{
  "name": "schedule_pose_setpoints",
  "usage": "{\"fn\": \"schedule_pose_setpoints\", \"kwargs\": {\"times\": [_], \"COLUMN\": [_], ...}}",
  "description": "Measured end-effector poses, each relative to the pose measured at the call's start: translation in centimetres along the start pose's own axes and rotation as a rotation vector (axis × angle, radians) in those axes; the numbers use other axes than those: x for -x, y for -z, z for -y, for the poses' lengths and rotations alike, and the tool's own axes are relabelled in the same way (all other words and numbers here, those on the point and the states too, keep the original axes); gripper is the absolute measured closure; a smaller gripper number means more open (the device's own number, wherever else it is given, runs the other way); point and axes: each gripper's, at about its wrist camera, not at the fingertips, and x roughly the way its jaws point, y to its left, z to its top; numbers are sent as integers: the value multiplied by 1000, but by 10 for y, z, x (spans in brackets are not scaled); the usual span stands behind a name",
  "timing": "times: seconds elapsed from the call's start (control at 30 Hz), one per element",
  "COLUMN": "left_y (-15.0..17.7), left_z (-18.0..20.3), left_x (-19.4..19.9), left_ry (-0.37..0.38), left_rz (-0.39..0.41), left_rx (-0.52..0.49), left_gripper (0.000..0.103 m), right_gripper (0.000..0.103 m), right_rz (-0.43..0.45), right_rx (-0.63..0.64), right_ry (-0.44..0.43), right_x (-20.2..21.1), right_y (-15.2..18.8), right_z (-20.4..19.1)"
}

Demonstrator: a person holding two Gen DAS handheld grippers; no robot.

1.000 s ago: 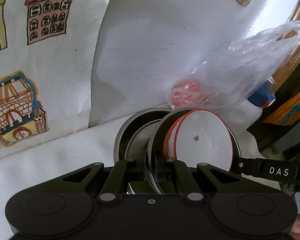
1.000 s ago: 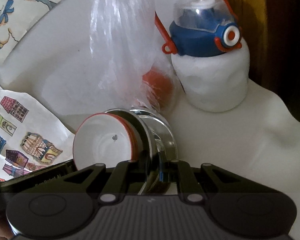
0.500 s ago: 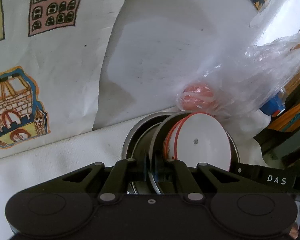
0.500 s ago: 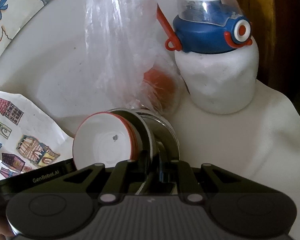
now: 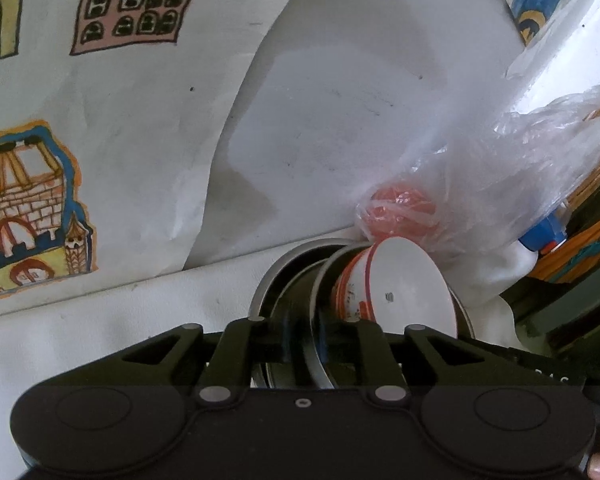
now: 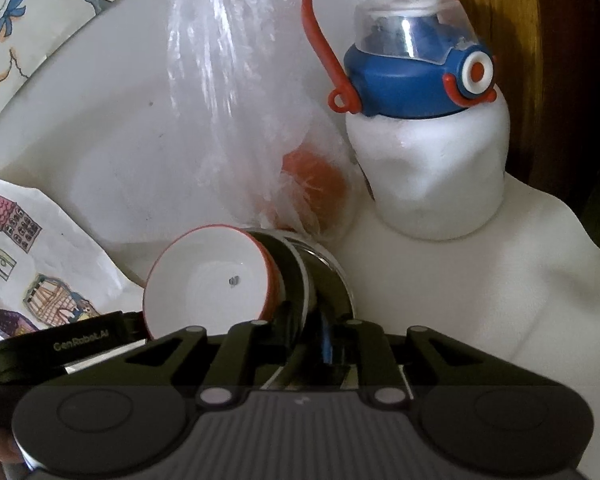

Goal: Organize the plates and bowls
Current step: 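Lower the nested bowls onto the steel plates beside the bottle with both tools, then open both tools to release the steel bowl rim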

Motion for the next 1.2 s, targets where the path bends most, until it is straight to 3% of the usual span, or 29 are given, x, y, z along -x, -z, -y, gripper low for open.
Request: {"fn": "schedule_pose_setpoints", "kwargs": {"times": [0.33,0.4,0.5,0.67,0.7,0.8,1.03,1.1,1.2], "left_y": [2,0,-2,2,3,5,7,11,18], "left_z": [3,0,-4,-5,-5,-5,-13,-11,-9], "left_x": [3,3,3,11,14,26,63,78,99], "left_ry": [-15,-7,6,16,12,-47,-3,1,0], "left_rz": [7,-1,-12,-10,-9,35,67,88,110], "left_rx": [-12,-2,15,15,12,4,24,4,-35], "left_gripper": [86,85,84,81,74,38,29,24,15], "right_gripper": [76,71,53,43,42,39,30,14,1], "right_rz": [4,14,36,49,55,83,136,158,208], "right_rx": [17,12,10,4,8,15,18,35,55], "right_ry": [50,51,77,56,63,85,112,116,114], "right_x": [8,14,24,39,42,55,88,99,117], "right_y": [4,4,4,7,7,11,21,25,33], "right_z": [-5,-4,-4,-9,-11,-19,-37,-43,-53]}}
